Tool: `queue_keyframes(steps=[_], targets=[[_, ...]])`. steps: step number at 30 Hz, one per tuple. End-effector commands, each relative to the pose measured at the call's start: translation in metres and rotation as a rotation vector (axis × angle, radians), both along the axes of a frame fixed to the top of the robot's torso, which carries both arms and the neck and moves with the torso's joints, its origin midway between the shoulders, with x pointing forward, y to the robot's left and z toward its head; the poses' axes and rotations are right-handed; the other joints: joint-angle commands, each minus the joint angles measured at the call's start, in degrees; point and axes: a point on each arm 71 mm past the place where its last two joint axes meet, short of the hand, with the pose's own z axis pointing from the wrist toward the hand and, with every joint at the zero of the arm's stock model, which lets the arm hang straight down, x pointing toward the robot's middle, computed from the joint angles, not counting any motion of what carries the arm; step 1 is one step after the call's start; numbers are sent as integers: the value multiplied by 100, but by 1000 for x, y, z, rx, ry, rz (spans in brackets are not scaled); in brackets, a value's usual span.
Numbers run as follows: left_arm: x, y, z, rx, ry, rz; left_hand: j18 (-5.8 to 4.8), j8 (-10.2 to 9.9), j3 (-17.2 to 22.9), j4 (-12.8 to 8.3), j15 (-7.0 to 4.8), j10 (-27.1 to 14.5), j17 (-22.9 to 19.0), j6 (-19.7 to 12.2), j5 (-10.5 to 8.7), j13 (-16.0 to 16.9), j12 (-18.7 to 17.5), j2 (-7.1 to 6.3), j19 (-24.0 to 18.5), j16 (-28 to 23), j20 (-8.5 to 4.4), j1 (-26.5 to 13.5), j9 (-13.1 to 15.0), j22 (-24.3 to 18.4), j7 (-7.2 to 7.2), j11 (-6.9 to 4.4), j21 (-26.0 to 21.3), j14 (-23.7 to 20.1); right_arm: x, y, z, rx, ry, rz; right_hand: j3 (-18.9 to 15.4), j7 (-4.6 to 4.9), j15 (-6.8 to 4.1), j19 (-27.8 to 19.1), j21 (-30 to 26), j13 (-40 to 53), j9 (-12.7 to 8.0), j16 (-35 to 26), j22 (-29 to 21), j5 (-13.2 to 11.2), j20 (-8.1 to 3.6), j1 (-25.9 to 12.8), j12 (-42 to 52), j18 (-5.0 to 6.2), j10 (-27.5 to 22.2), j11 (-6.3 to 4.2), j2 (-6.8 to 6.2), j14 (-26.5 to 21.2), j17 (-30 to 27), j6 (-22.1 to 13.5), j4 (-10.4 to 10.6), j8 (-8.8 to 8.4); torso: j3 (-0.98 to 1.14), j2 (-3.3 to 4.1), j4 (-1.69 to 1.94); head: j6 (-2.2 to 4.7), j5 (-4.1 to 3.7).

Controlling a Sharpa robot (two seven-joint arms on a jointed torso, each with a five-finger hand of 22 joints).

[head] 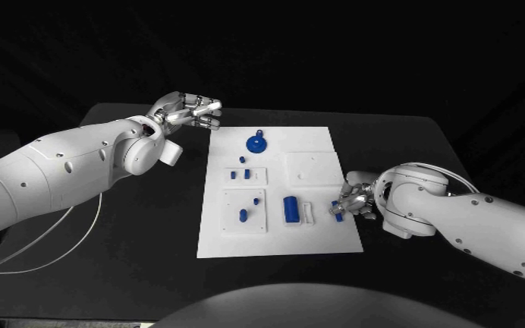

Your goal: Assemble the parts on the task board

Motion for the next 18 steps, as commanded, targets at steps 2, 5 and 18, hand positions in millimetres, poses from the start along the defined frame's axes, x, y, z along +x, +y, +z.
queue_keyframes(steps=[2,5,18], targets=[[-1,-3,0,-12,2,-10,6,-35,-27,-8,3,-41,10,-25,-9,7,3,40,-20,-9,27,-15,-5,-1,-5,-7,-32,-51,-12,3,-11,59,120,-62,858,-26,7,267,40,3,-669,27,442,48,11,-47,10,71,24,-31,22,-3,5,3,-880,-29,-4,-1,3,14,9],[-1,-3,0,-12,3,-11,6,-35,-27,-8,3,-41,10,-25,-9,7,3,40,-20,-9,27,-15,-5,-1,-5,-7,-32,-51,-11,6,-7,100,134,-83,858,-21,7,265,56,2,-666,26,444,109,10,-47,8,77,19,-30,22,-5,5,3,-895,-28,-4,1,3,9,18],[-2,-6,-1,-17,14,-22,6,-35,-27,-8,3,-41,10,-25,-9,7,3,40,-20,-9,27,-15,-5,-1,-5,-7,-32,-51,-7,21,6,244,220,-128,753,-16,11,249,44,-21,-652,-3,437,381,17,-63,-21,90,2,-26,61,-10,-13,-11,-941,-27,-8,-1,14,-25,53]])
